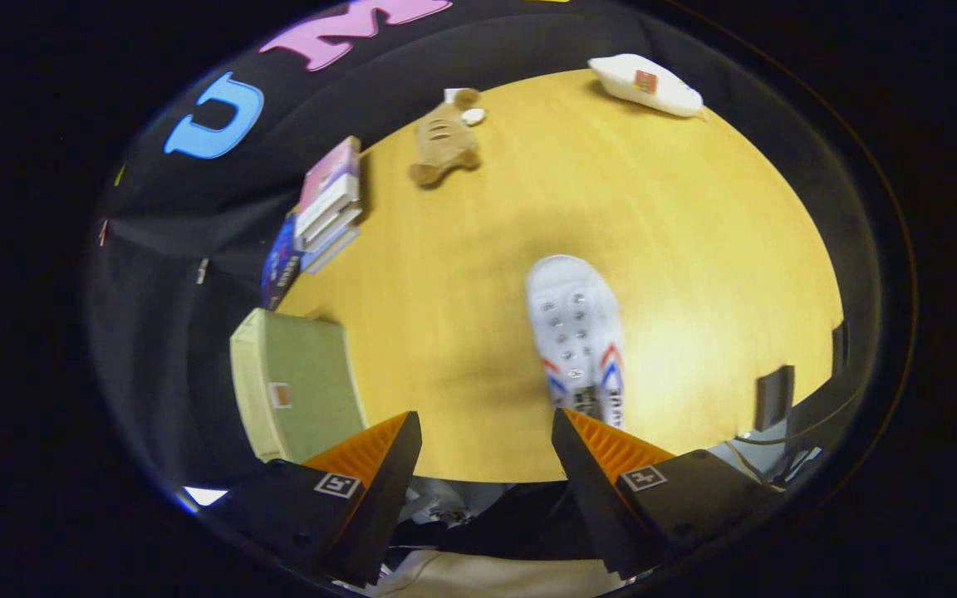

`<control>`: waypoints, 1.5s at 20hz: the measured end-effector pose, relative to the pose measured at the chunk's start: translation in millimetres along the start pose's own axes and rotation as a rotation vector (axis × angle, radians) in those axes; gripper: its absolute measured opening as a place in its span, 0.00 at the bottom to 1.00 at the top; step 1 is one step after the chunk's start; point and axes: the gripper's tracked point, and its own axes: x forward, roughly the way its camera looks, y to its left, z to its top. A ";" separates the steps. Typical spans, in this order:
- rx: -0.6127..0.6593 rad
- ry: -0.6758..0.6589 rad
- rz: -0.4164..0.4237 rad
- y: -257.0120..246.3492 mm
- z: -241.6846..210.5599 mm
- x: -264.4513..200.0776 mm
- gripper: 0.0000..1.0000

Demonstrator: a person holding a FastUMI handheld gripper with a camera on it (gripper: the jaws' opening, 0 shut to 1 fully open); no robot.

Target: Open the storage box then place both shoes into the box .Put the left shoe in first, then the right shoe, with the right side of both shoes facing outward in a uniform manner.

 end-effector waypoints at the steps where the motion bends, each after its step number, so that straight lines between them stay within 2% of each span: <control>1: 0.006 -0.020 -0.051 -23.8 5.2 4.9 0.97; 3: -0.003 -0.033 -0.131 -64.4 10.3 15.1 0.97; 6: -0.021 -0.009 -0.167 -93.0 12.0 31.3 0.96; 11: -0.086 0.059 -0.182 -99.7 5.6 66.0 0.93; 14: -0.084 0.087 -0.142 -83.3 3.7 74.2 0.93; 19: -0.130 0.123 -0.122 -77.8 1.4 90.4 0.89; 20: -0.139 0.125 -0.126 -77.9 2.1 93.9 0.80; 22: -0.161 0.125 -0.149 -79.0 2.4 92.5 0.45; 23: -0.179 0.118 -0.153 -80.9 3.9 93.2 0.41; 25: -0.188 0.095 -0.112 -76.8 5.2 87.3 0.20; 26: -0.201 0.086 -0.090 -75.4 4.5 82.5 0.16; 28: -0.190 0.062 -0.097 -78.9 5.9 73.7 0.16; 30: -0.151 0.050 -0.057 -65.0 5.9 60.6 0.16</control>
